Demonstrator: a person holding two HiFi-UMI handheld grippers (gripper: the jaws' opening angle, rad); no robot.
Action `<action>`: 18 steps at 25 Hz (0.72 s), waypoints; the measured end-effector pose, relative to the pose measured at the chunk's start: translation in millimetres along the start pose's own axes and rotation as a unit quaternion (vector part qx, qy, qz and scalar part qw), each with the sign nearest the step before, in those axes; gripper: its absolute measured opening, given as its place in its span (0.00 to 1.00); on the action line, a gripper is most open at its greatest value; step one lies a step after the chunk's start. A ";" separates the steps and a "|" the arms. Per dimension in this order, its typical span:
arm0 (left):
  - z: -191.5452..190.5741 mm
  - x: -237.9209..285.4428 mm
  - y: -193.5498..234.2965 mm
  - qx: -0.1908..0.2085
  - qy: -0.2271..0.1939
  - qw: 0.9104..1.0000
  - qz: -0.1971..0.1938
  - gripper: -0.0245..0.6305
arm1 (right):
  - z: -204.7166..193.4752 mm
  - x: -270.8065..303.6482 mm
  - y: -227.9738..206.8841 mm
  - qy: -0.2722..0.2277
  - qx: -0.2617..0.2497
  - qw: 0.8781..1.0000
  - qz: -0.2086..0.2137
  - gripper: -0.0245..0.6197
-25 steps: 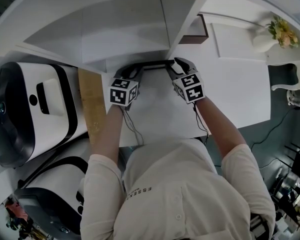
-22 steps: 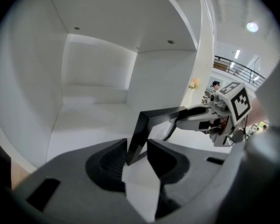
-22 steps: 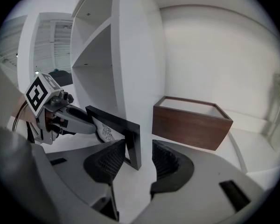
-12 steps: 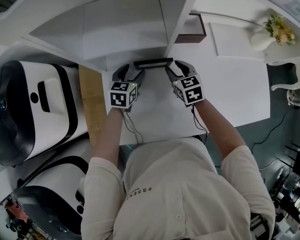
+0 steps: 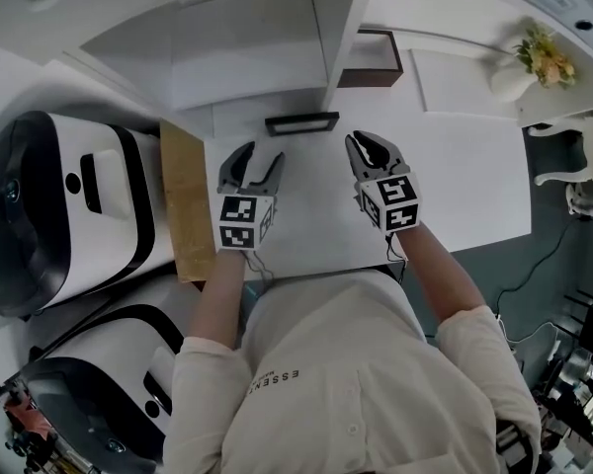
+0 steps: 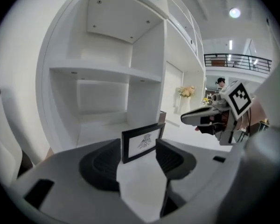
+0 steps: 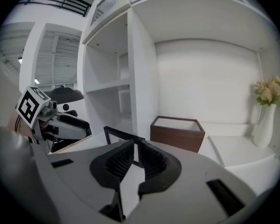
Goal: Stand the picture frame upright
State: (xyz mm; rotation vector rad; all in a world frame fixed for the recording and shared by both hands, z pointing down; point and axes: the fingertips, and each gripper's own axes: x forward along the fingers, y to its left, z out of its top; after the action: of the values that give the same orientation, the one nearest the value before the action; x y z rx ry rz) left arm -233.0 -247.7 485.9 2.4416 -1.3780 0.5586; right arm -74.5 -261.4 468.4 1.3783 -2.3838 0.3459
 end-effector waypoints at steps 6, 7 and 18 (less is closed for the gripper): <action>33.1 -37.7 -14.2 0.014 -0.048 0.998 0.025 0.08 | 31.4 -33.8 19.9 -0.057 -0.029 0.996 0.054 0.06; 41.4 -45.2 -17.1 0.022 -0.062 0.997 0.024 0.04 | 36.7 -39.8 22.6 -0.066 -0.037 0.995 0.060 0.06; 88.1 -105.6 -54.2 0.072 -0.166 0.981 -0.074 0.04 | 85.5 -91.5 45.7 -0.152 -0.062 0.983 0.085 0.06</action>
State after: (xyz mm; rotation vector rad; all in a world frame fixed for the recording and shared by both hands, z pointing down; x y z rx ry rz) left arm -219.0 -178.1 356.2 2.8275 -1.2920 0.2293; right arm -88.5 -200.4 350.7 1.2496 -2.7271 0.0285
